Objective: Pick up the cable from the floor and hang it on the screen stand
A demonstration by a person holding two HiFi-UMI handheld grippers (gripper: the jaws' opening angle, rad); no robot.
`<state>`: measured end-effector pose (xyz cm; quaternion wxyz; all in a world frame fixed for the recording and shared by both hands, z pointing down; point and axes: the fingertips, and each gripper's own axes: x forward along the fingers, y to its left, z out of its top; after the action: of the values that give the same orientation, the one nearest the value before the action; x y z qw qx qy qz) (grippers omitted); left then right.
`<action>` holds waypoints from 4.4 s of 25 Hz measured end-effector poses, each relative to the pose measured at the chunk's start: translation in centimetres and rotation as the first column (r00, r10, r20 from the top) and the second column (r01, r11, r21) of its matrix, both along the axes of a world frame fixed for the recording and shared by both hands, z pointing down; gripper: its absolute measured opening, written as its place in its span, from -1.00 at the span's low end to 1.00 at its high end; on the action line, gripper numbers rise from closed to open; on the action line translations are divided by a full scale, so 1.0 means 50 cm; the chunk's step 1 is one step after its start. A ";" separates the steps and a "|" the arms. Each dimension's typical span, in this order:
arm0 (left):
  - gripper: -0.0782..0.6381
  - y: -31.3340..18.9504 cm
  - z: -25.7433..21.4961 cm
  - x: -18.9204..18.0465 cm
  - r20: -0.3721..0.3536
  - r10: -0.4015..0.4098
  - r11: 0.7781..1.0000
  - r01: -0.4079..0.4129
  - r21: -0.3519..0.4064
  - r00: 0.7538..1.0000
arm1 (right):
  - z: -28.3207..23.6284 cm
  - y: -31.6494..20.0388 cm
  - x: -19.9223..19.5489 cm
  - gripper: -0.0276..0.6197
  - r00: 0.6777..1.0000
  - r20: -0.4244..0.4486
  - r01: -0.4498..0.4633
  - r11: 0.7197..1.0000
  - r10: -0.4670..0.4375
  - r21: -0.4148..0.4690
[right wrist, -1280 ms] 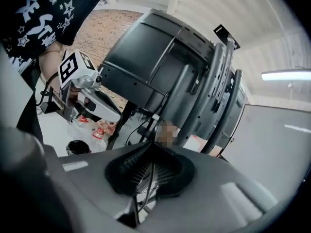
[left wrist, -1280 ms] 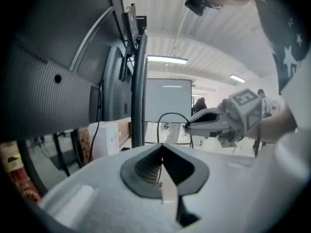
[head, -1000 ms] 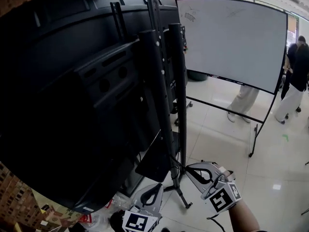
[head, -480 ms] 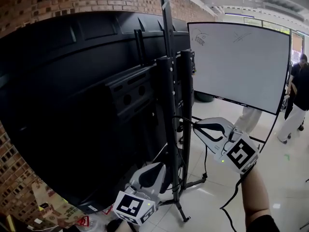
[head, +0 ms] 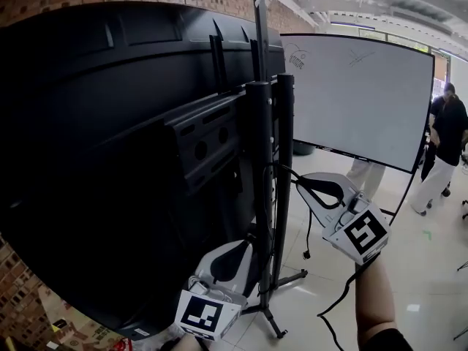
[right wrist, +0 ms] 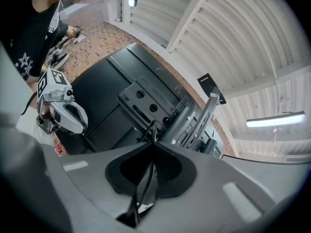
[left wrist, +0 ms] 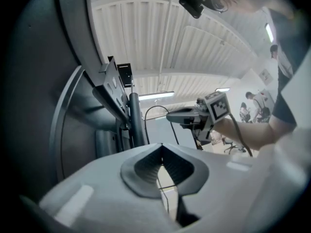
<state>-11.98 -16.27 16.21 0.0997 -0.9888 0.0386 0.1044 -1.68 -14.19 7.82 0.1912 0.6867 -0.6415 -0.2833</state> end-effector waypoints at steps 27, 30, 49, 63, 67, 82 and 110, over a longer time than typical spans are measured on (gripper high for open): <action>-0.77 -0.041 -0.073 0.331 -0.074 -0.446 0.895 0.446 -0.007 0.892 | -0.049 -0.112 0.298 -0.87 0.834 0.038 0.549 0.835 -0.550 0.041; -0.77 -0.037 -0.095 0.355 -0.093 -0.521 0.852 0.524 0.007 0.848 | -0.051 -0.120 0.320 -0.87 0.788 0.065 0.611 0.790 -0.613 0.047; -0.77 -0.083 -0.150 0.469 -0.046 -0.481 0.874 0.483 0.051 0.876 | -0.203 -0.181 0.409 -0.87 0.857 -0.030 0.514 0.851 -0.514 0.103; -0.77 -0.153 -0.248 0.553 -0.136 -0.606 0.783 0.618 0.075 0.784 | -0.350 -0.315 0.548 -0.87 0.846 0.007 0.528 0.840 -0.533 0.127; -0.77 -0.177 -0.263 0.581 -0.158 -0.660 0.732 0.676 0.083 0.735 | -0.328 -0.377 0.590 -0.87 0.836 0.014 0.546 0.834 -0.549 0.077; -0.77 -0.226 -0.240 0.621 -0.160 -0.753 0.638 0.768 0.059 0.638 | -0.169 -0.424 0.636 -0.87 0.771 0.135 0.625 0.780 -0.622 0.029; -0.77 -0.148 -0.113 0.529 -0.127 -0.826 0.557 0.830 -0.033 0.550 | 0.052 -0.274 0.714 -0.87 0.615 0.457 0.525 0.766 -0.643 0.371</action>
<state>14.48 -23.64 10.55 0.1498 -0.8439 0.5036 0.1088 34.02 -27.88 10.41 -0.1787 0.5056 -0.8249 -0.1790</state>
